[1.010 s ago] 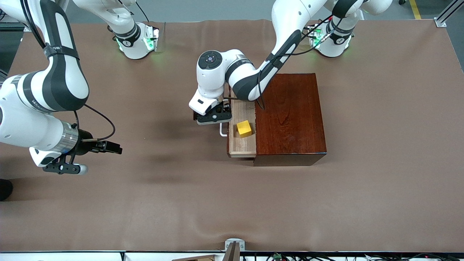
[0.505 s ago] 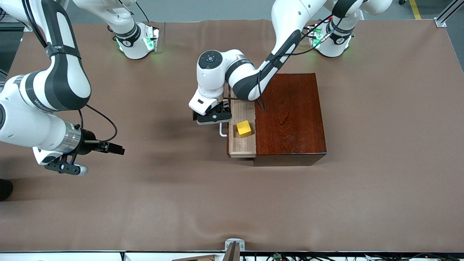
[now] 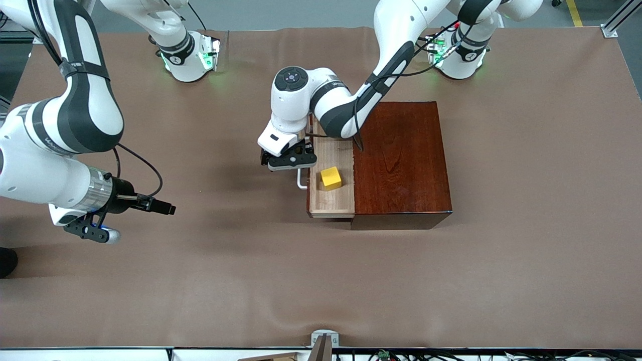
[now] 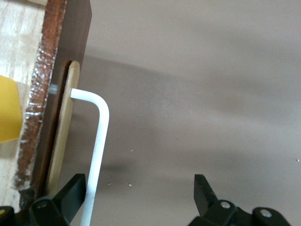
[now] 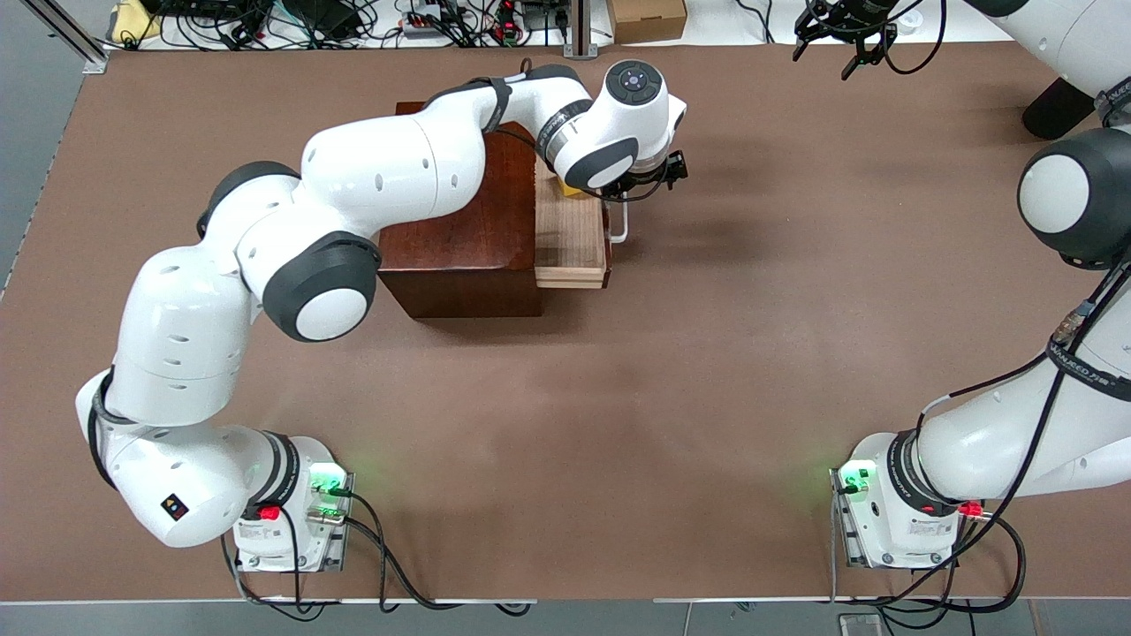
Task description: Open drawer, take yellow block, close drawer
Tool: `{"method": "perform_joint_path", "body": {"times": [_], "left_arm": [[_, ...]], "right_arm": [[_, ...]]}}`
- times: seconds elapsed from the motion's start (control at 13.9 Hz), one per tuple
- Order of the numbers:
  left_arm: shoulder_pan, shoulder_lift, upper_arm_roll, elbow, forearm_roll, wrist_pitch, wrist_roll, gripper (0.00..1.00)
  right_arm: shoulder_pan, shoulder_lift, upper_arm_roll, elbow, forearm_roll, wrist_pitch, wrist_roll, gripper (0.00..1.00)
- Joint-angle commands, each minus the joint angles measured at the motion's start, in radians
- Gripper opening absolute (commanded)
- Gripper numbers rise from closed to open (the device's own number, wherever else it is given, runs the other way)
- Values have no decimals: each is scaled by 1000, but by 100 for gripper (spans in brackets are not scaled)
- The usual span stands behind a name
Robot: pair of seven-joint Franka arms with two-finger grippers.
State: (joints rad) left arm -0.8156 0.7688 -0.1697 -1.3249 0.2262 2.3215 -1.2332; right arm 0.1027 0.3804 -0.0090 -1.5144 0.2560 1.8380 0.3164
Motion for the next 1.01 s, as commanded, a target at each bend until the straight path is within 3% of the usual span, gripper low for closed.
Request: {"method": "perform_joint_path", "body": {"times": [0.0, 0.29, 0.72, 0.94], "left_arm": [[-20, 33, -13, 47, -4, 58, -42, 100], [-8, 15, -14, 47, -5, 49, -43, 100], [1, -39, -17, 46, -2, -154, 9, 100], [29, -173, -17, 38, -66, -308, 91, 100]], "right_arm": [[2, 12, 3, 23, 25, -16, 71, 100], [20, 11, 4, 19, 25, -37, 136, 100], [6, 14, 4, 22, 25, -54, 136, 100], [-6, 21, 4, 22, 25, -52, 133, 100]]}}
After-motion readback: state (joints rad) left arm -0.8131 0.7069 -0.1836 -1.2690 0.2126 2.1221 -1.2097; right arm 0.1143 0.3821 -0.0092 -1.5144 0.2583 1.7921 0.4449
